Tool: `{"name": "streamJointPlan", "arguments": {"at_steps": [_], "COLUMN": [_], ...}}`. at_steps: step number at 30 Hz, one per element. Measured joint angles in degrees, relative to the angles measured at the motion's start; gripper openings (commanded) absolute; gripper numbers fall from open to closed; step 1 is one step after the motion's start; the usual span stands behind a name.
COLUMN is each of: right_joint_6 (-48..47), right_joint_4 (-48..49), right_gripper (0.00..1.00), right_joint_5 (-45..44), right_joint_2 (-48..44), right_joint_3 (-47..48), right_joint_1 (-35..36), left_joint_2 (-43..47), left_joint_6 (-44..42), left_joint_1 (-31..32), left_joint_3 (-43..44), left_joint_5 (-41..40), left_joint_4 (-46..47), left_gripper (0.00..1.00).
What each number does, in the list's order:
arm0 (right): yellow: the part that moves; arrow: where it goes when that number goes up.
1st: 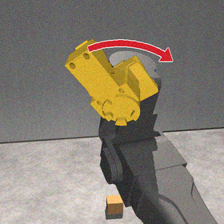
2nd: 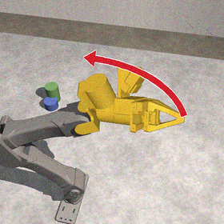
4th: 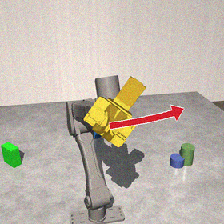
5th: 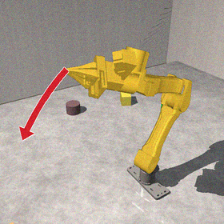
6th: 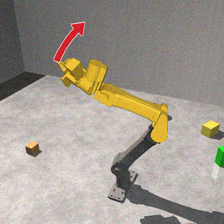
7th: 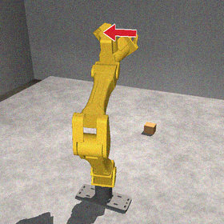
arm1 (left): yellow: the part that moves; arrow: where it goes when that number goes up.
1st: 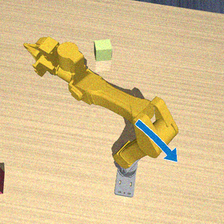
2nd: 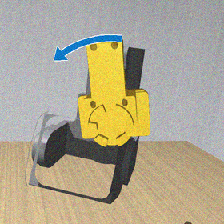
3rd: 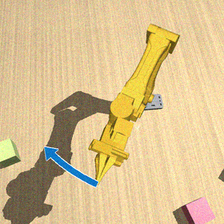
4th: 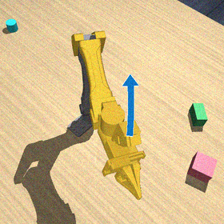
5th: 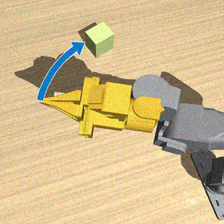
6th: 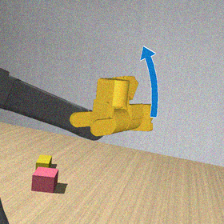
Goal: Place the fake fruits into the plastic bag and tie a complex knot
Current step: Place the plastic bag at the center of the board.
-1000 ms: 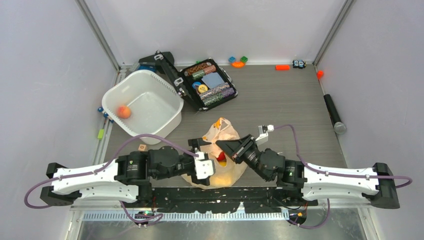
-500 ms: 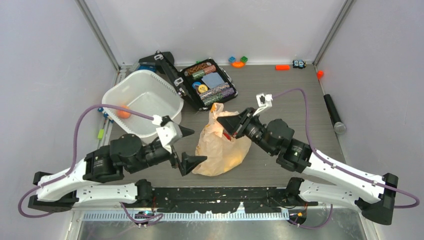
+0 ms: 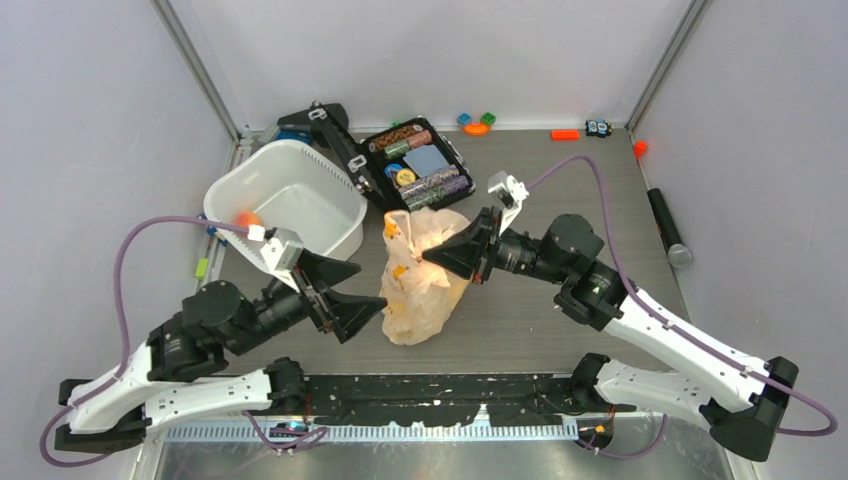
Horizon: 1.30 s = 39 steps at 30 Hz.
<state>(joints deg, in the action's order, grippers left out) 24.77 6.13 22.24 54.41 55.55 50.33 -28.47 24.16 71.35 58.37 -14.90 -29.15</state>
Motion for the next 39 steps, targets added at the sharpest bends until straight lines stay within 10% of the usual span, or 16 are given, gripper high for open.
{"name": "streamJointPlan", "arguments": {"at_steps": [16, 39], "right_joint_6": [11.5, 17.3], "right_joint_4": [29.0, 33.3], "right_gripper": [0.05, 0.05], "right_joint_5": [10.2, 8.8], "right_joint_2": [-1.8, -2.7], "right_joint_3": [-26.8, -30.5], "right_joint_1": [-0.6, -0.7], "left_joint_2": [-3.2, -7.3], "left_joint_6": [18.1, 21.7], "left_joint_1": [-1.3, -1.3], "left_joint_3": [-21.2, -21.9], "left_joint_5": [2.2, 1.8], "left_joint_4": [20.8, 28.1], "left_gripper": [0.86, 0.72]}}
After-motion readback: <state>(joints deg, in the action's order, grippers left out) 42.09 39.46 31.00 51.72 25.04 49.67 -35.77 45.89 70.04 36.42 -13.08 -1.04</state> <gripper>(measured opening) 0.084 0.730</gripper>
